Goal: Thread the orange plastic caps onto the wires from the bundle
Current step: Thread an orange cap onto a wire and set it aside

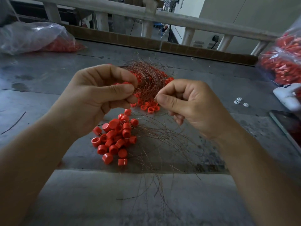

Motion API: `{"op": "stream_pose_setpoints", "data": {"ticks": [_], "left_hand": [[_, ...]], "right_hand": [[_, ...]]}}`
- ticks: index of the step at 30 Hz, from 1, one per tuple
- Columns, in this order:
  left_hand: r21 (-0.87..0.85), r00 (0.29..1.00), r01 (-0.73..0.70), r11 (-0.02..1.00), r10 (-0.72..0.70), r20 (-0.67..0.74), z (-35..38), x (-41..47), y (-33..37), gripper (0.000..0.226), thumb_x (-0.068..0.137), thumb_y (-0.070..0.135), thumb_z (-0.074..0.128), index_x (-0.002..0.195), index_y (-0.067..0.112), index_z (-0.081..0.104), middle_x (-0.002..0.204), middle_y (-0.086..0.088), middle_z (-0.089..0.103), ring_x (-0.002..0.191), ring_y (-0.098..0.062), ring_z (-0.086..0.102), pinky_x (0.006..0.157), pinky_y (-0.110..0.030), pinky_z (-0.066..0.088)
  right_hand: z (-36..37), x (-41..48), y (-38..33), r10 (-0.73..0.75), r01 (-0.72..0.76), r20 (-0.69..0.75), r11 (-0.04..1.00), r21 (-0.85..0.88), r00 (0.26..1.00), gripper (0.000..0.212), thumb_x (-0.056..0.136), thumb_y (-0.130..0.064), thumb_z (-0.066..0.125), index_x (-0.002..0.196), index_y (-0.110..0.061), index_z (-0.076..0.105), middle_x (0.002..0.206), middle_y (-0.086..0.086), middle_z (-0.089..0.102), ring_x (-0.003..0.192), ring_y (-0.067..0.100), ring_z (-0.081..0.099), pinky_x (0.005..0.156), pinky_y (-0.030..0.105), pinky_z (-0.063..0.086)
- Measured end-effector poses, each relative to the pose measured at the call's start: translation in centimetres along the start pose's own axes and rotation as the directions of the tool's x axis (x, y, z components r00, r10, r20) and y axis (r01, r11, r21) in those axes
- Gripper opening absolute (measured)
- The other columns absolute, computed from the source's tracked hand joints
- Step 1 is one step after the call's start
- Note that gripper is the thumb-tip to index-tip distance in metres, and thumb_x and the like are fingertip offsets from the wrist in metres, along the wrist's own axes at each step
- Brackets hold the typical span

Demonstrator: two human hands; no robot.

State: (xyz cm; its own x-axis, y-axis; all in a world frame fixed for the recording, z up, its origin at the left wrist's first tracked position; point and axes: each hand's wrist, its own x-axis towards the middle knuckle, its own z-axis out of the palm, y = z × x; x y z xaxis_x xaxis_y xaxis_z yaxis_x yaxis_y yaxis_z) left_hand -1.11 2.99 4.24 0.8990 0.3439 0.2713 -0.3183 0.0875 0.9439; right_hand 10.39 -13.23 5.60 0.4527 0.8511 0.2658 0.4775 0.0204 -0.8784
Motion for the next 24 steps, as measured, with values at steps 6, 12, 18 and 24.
{"op": "stream_pose_setpoints", "data": {"ticks": [6,12,18,24], "left_hand": [[0.606,0.989,-0.021,0.795,0.104,-0.103,-0.6,0.0,-0.1,0.019,0.059,0.011,0.074,0.068,0.027,0.067,0.072,0.009,0.070,0.062,-0.003,0.064,0.062,-0.010,0.051],[0.868,0.998,0.041,0.494,0.014,-0.055,-0.2,0.1,-0.7,0.037,0.069,0.006,0.072,0.057,0.038,0.059,0.057,0.039,0.056,0.054,0.017,0.053,0.051,0.004,0.035],[0.871,0.998,0.057,0.487,-0.007,-0.062,-0.6,0.5,-1.4,0.028,0.073,0.017,0.072,0.057,0.037,0.060,0.058,0.030,0.061,0.054,0.018,0.053,0.049,0.004,0.034],[0.904,0.974,0.165,0.396,0.076,-0.211,-2.8,1.8,-2.6,0.011,0.081,0.016,0.067,0.079,0.026,0.069,0.069,0.023,0.054,0.056,0.009,0.053,0.048,0.003,0.033]], "right_hand": [[-0.2,0.5,1.4,0.005,-0.001,0.012,0.951,-0.310,1.000,0.013,0.079,-0.021,0.068,0.070,-0.027,0.061,0.056,-0.013,0.056,0.054,-0.002,0.049,0.051,0.010,0.041],[0.3,0.8,2.7,0.073,-0.034,0.071,0.892,-0.451,0.995,0.016,0.078,-0.024,0.069,0.070,-0.031,0.057,0.064,-0.014,0.056,0.062,-0.007,0.051,0.057,0.007,0.042],[0.4,0.9,3.2,0.130,-0.045,0.139,0.870,-0.492,0.982,0.015,0.079,-0.026,0.069,0.070,-0.029,0.058,0.066,-0.015,0.056,0.062,-0.012,0.051,0.057,0.004,0.040],[-0.4,1.1,3.1,0.112,-0.061,0.076,0.870,-0.490,0.991,0.013,0.078,-0.039,0.065,0.072,-0.028,0.060,0.066,-0.015,0.057,0.064,-0.011,0.051,0.058,0.003,0.039]]}}
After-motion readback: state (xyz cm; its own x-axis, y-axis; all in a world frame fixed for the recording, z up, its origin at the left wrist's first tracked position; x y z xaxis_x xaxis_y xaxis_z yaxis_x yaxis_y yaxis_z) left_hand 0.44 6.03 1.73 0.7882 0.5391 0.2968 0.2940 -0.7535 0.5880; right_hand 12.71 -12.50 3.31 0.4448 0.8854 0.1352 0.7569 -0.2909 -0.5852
